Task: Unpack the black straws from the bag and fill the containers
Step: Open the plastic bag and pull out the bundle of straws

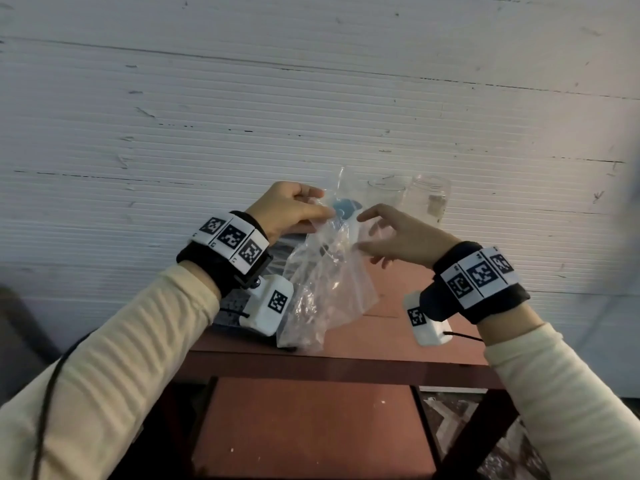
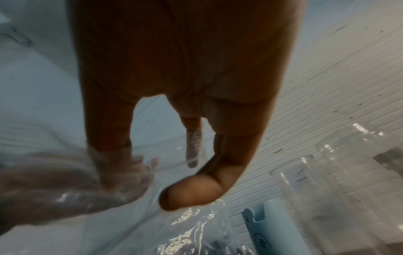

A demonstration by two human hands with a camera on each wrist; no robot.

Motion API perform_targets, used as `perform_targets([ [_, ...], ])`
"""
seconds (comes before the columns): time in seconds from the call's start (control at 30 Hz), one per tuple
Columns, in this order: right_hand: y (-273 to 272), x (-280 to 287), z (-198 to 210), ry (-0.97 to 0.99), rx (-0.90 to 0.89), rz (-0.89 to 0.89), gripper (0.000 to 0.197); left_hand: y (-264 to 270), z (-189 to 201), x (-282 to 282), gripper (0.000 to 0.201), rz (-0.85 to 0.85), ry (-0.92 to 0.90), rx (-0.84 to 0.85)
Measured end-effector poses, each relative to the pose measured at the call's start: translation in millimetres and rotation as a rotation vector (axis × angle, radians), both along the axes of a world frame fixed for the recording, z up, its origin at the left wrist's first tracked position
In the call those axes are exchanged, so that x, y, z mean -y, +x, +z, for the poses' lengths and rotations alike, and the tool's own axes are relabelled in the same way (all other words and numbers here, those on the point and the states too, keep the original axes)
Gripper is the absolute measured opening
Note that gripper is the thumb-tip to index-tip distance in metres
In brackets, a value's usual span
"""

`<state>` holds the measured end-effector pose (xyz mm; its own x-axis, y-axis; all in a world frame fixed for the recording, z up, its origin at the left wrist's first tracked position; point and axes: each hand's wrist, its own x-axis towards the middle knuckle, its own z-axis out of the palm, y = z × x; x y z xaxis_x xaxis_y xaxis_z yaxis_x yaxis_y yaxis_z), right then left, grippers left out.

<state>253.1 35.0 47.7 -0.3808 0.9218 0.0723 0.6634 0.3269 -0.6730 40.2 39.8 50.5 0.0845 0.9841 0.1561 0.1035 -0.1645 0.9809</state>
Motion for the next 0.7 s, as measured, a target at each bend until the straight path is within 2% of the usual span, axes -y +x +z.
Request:
perform_targets([
  [0.1, 10, -4, -4, -0.047, 0.139, 0.131, 0.074, -7, -1, -3, 0.045, 0.034, 0.011, -0.025],
  [0.17, 21, -8, -8, -0.055, 0.177, 0.154, 0.083, -18, 1, -6, 0.044, 0.084, 0.003, -0.036],
  [0.33, 37, -10, -14, -0.03, 0.273, 0.112, 0.096, -37, 0, -8, 0.026, 0.103, -0.111, -0.054],
  [0.53, 19, -25, -29, -0.016, 0.046, 0.132, 0.091, -34, -16, -21, 0.019, 0.07, -0.064, -0.215],
  [0.6, 14, -30, -30, 0.014, -0.078, 0.061, 0.083, -36, -20, -26, 0.018, 0.035, -0.081, -0.288],
  [0.7, 9, -38, -30, 0.018, -0.275, -0.095, 0.073, -38, -23, -30, 0.029, 0.055, -0.118, -0.372],
])
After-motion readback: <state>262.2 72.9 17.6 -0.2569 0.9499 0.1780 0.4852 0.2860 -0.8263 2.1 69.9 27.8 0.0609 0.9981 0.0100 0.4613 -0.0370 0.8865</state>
